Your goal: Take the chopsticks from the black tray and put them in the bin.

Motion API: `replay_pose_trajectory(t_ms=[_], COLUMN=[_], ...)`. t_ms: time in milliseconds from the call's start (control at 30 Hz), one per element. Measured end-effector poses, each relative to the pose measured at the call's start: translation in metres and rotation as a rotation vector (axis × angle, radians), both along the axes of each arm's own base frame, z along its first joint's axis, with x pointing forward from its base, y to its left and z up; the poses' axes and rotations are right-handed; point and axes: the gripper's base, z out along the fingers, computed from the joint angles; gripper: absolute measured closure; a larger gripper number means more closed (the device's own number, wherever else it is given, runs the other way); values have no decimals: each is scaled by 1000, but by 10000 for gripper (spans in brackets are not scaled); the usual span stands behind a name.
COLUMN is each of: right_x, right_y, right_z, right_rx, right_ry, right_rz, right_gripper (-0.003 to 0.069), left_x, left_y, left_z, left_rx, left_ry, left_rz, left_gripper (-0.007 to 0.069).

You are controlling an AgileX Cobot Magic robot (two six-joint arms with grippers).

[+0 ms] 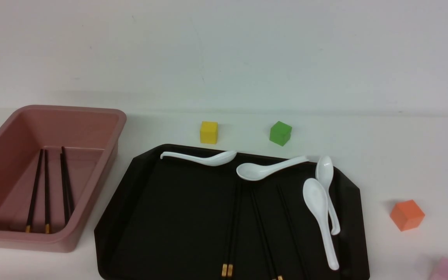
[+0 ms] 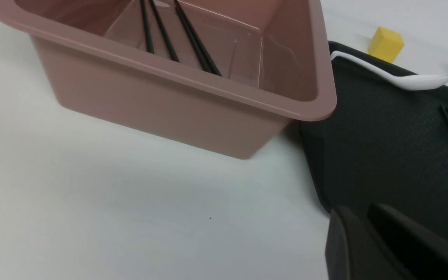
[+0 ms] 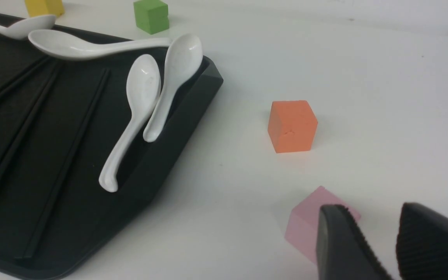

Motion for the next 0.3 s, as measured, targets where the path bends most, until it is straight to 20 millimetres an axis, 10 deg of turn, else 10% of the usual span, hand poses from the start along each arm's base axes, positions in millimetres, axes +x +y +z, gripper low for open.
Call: replay_pose_trajectory(t_ms=[300], right_x=[0], right_y=[0], right_z=[0], right_rx=[0], right_ry=[0], right_rz=[0], right_gripper=[417], left_x=[0], left_y=[0], left_z=[0], left_rx=[0], left_ry=[0], left_rz=[0], left_gripper=[547])
